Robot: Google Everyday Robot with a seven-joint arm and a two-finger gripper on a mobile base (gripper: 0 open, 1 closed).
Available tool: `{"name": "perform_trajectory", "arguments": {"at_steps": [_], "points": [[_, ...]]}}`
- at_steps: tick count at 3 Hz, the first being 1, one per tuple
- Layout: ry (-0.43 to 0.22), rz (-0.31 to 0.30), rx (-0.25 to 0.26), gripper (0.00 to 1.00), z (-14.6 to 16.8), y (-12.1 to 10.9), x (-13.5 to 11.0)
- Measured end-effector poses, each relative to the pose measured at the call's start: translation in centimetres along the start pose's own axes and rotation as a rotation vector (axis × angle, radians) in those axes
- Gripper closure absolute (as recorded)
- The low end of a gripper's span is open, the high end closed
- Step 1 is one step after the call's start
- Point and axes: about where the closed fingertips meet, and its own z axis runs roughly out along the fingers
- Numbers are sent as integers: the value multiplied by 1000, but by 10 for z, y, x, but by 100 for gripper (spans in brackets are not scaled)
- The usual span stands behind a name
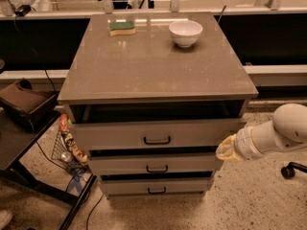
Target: Close top drawer
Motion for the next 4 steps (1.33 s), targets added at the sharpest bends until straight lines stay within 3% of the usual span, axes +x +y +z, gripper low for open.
{"name": "perform_trajectory", "arguments": {"at_steps": [1, 2, 3, 4], "points": [[-1, 0, 1, 100, 0, 0, 0], [-55, -66, 34, 100, 12, -46, -11], [-75, -90, 53, 100, 16, -70, -15], [-76, -90, 53, 100, 16, -67, -16]]}}
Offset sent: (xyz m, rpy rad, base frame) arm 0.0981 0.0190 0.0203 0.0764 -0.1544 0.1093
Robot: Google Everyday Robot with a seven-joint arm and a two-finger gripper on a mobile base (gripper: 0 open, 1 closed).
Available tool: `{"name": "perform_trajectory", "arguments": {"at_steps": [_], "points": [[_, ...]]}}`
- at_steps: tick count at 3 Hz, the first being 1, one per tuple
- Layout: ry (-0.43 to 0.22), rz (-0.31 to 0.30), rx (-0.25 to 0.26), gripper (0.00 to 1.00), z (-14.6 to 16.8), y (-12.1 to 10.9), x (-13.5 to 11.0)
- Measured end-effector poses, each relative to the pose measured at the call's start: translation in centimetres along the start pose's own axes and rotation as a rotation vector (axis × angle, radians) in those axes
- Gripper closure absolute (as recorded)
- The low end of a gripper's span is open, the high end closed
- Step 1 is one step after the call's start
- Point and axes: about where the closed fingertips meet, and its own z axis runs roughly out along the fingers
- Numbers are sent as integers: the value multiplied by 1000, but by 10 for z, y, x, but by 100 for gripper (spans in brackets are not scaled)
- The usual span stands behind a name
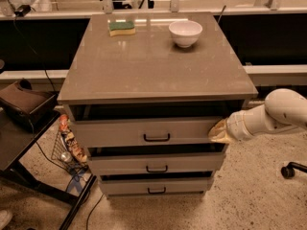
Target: Close top drawer
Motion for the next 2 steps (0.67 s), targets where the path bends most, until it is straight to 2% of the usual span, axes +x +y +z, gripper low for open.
{"name": "perform_trajectory", "arguments": {"at_steps": [1, 2], "points": [[65, 49, -1, 100, -32, -1, 28], [227, 243, -35, 100, -138, 13, 103]]}}
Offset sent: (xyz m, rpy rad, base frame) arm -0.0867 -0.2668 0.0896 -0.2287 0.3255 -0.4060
